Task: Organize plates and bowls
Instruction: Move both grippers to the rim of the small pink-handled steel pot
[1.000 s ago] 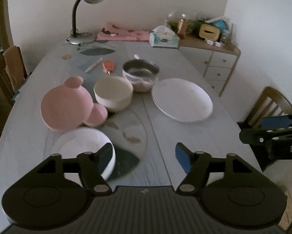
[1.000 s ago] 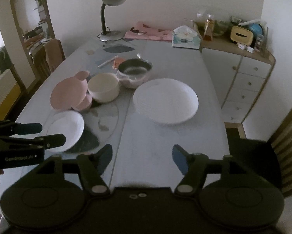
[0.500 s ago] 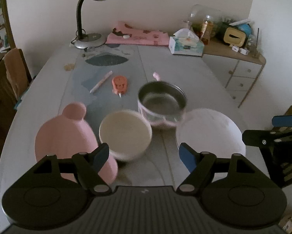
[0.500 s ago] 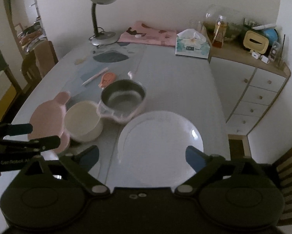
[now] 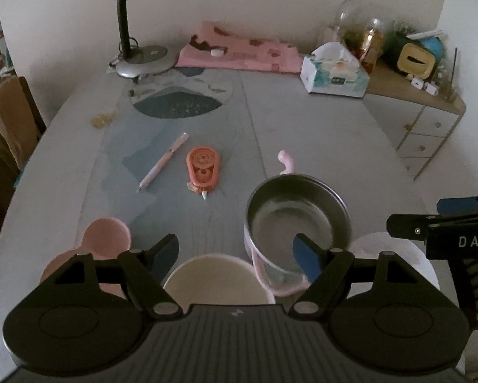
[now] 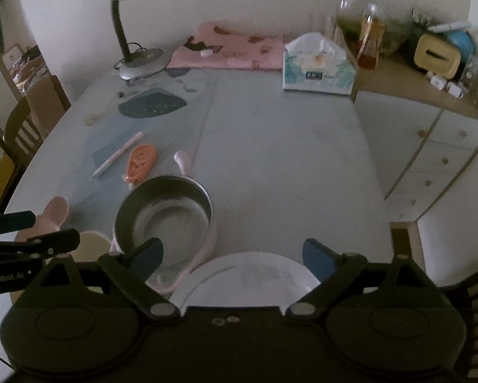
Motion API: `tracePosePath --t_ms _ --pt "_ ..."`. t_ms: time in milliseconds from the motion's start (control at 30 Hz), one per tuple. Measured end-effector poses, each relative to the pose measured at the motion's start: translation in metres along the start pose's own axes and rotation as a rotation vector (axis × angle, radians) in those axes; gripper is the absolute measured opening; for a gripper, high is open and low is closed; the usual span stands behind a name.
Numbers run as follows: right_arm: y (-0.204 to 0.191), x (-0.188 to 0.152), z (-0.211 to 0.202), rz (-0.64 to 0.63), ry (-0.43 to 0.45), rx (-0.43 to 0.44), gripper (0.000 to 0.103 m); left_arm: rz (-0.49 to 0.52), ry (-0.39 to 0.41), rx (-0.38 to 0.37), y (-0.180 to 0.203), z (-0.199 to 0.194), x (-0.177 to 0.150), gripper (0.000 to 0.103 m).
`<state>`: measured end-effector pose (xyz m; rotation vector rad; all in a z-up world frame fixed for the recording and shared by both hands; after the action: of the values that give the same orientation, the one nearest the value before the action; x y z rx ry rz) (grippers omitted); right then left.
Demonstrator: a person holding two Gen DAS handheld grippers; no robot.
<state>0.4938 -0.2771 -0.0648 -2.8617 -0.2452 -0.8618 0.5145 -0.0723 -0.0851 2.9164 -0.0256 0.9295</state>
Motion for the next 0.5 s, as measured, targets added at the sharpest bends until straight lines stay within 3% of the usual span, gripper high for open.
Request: tracePosePath --t_ms 367,467,500 --pt "0.004 0.012 0.062 0.053 -0.091 0.019 0.072 -0.002 -0.062 0.011 -0.004 0.061 0.007 0.078" --pt "0.002 0.013 0.073 0.064 -0.106 0.03 0.061 0.003 -0.078 0.007 -0.001 0.071 0.005 0.078" --pt "0.001 0.013 0.077 0.07 -0.113 0.034 0.056 0.01 -0.078 0.013 -0.001 0.074 0.004 0.074"
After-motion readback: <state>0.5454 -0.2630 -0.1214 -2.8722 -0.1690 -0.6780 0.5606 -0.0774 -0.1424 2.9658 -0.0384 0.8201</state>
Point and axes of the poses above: each gripper's, at about its wrist camera, not at the fingertips, and z roughly the way its jaws point, y to its right, x to its top, the point moved 6 cm from there along z, roughly the way its jaws point
